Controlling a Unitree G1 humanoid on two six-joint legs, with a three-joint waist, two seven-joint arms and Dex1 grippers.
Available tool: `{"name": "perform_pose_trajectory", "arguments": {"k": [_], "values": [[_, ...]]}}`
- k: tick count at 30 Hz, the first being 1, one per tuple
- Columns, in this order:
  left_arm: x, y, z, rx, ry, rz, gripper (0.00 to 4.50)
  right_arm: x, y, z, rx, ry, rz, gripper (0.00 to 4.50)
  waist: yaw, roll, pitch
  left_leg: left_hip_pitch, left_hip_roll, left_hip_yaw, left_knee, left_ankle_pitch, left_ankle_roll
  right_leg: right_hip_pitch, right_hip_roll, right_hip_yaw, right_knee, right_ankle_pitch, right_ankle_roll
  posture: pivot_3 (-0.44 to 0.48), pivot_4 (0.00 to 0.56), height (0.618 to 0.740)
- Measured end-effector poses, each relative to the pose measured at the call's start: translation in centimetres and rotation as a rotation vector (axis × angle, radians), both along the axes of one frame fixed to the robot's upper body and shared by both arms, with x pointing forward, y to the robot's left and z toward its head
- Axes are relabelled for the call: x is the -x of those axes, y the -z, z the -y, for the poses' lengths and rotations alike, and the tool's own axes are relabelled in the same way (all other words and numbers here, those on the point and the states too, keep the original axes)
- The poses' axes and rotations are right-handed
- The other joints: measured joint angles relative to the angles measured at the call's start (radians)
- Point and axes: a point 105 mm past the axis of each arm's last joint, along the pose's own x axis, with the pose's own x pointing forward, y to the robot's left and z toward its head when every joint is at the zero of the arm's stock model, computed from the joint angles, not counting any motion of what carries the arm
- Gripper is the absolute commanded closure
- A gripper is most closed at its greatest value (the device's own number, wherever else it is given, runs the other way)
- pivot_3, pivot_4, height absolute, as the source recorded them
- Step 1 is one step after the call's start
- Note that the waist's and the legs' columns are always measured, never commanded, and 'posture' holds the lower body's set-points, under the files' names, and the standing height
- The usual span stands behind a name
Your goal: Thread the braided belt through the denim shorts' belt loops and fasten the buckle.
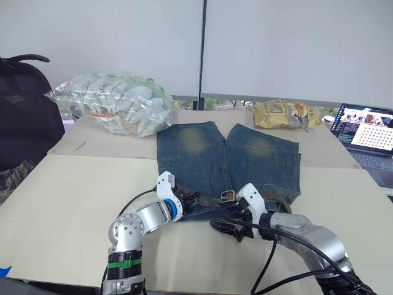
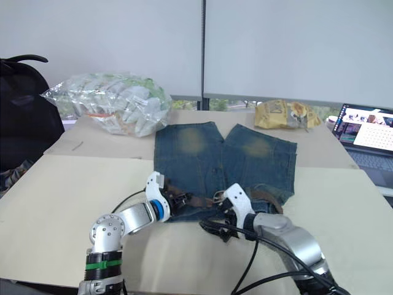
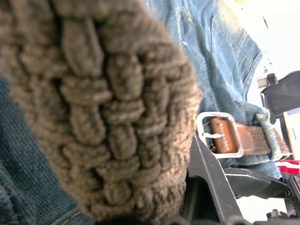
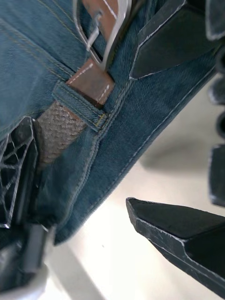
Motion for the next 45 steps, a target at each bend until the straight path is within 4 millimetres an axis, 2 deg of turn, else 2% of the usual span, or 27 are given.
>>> {"name": "perform_pose_trajectory", "arguments": {"k": [12,19,20,24,31,34,36,40,45], "values": [[0.2,1.0,0.3,-0.154,0.084,0.097,4.50,-1.5,-0.4,-0.9,-0.105,0.188,-0.112,0.06,-0.002,0.001,-0.005,0.001,0.000,0.000,0.000,0.000,0.000,0.001,0.000,0.000,0.000,0.000,0.000,0.000,0.150,0.740],[0.2,1.2,0.4,-0.160,0.085,0.115,4.50,-2.1,-1.1,-1.6,-0.314,0.292,-0.259,0.06,-0.002,0.002,-0.007,0.001,0.000,0.000,0.000,0.000,0.000,0.001,0.000,0.000,0.000,0.000,0.000,0.000,0.150,0.740],[0.2,1.2,0.4,-0.163,0.086,0.117,4.50,-2.1,-1.2,-1.7,-0.344,0.304,-0.277,0.56,-0.002,0.002,-0.007,0.001,0.000,0.000,0.000,0.000,0.000,0.001,0.000,0.000,0.000,0.000,0.000,0.000,0.150,0.740],[0.2,1.3,0.4,-0.168,0.088,0.120,4.50,-2.4,-1.8,-1.6,-0.402,0.326,-0.308,1.92,-0.003,0.003,-0.007,0.001,0.001,0.000,0.000,0.000,0.000,0.001,0.000,0.000,0.000,0.000,0.000,0.000,0.150,0.740],[0.2,1.4,0.4,-0.174,0.092,0.124,4.50,-2.6,-1.7,-1.1,-0.434,0.368,-0.329,4.34,-0.006,0.003,-0.008,0.001,0.001,0.000,0.000,0.000,0.000,0.001,0.000,0.000,0.000,0.000,0.000,0.000,0.150,0.740],[0.2,1.4,0.3,-0.177,0.094,0.127,4.50,-2.6,-1.6,-1.0,-0.429,0.375,-0.335,4.45,-0.007,0.004,-0.008,0.001,0.001,0.000,0.000,0.000,0.000,0.001,0.000,0.000,0.000,0.000,0.000,0.000,0.150,0.740],[0.1,1.4,0.0,-0.191,0.096,0.136,3.72,-2.6,-1.6,-0.9,-0.423,0.377,-0.334,4.50,-0.009,0.004,-0.008,0.001,0.001,0.000,0.000,0.000,0.000,0.001,0.000,0.000,0.000,0.000,0.000,0.000,0.150,0.740],[0.3,1.2,0.2,-0.196,0.135,0.166,2.47,-2.6,-1.9,0.4,-0.411,0.390,-0.316,4.50,-0.008,0.004,-0.008,0.001,0.000,0.000,0.000,0.000,0.000,0.001,0.000,0.000,0.000,0.000,0.000,0.000,0.150,0.740],[1.0,0.7,-0.5,-0.198,0.211,0.239,0.79,-2.9,-4.1,4.2,-0.409,0.445,-0.234,4.50,-0.020,0.004,-0.008,0.001,0.001,0.000,-0.001,0.000,0.000,0.000,0.001,0.000,0.000,0.000,0.000,0.000,0.150,0.740]]}}
